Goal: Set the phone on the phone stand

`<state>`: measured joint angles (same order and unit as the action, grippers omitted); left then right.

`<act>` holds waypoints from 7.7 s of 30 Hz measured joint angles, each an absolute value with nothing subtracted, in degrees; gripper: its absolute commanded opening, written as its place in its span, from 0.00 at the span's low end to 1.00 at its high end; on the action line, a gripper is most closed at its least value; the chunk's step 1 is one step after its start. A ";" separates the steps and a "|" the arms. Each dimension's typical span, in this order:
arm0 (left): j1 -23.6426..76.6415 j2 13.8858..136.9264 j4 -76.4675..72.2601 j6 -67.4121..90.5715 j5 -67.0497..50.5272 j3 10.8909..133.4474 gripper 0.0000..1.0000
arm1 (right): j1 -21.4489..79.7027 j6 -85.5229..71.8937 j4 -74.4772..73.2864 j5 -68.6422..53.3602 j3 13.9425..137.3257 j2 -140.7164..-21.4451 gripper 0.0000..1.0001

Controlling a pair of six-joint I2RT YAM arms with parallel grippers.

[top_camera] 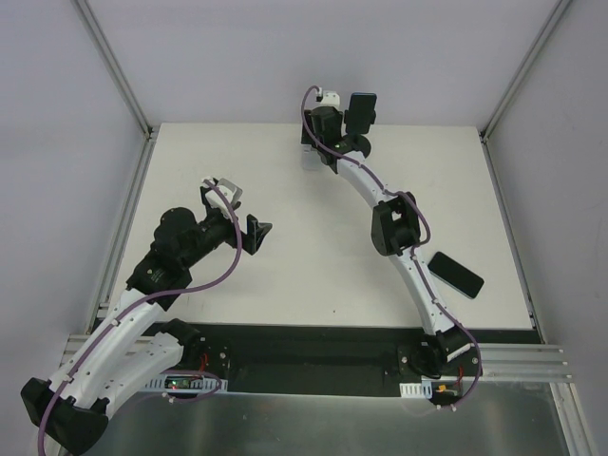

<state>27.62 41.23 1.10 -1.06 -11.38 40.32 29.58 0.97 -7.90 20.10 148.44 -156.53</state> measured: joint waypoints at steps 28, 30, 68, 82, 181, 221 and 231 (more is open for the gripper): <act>27.27 42.26 1.10 -1.15 -11.29 40.29 0.99 | 30.13 10.55 -0.56 20.27 141.99 -155.83 0.96; 27.27 41.95 1.08 -1.32 -10.72 40.01 0.99 | 30.92 12.32 0.93 20.58 135.55 -153.01 0.96; 27.27 38.81 1.17 -0.82 -11.51 39.59 0.99 | -13.41 -33.12 -26.96 6.74 31.73 -53.30 0.96; 27.27 38.48 1.19 -0.82 -11.57 39.59 0.99 | -38.61 -29.28 -16.47 1.52 25.58 -56.97 0.96; 27.27 39.03 2.46 -0.82 -14.96 39.59 0.98 | 5.48 17.21 -49.04 1.69 75.02 -111.20 0.58; 27.27 40.23 2.46 -0.78 -14.26 39.62 0.97 | 35.77 -4.08 -4.38 24.34 80.53 -104.44 0.00; 27.27 41.23 2.48 -0.80 -13.10 39.62 0.97 | 35.68 -0.93 2.48 31.70 109.78 -126.80 0.01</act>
<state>27.27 41.23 2.48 -0.80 -13.10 39.62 35.68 -0.93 2.48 31.70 109.78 -126.80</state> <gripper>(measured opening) 0.973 0.713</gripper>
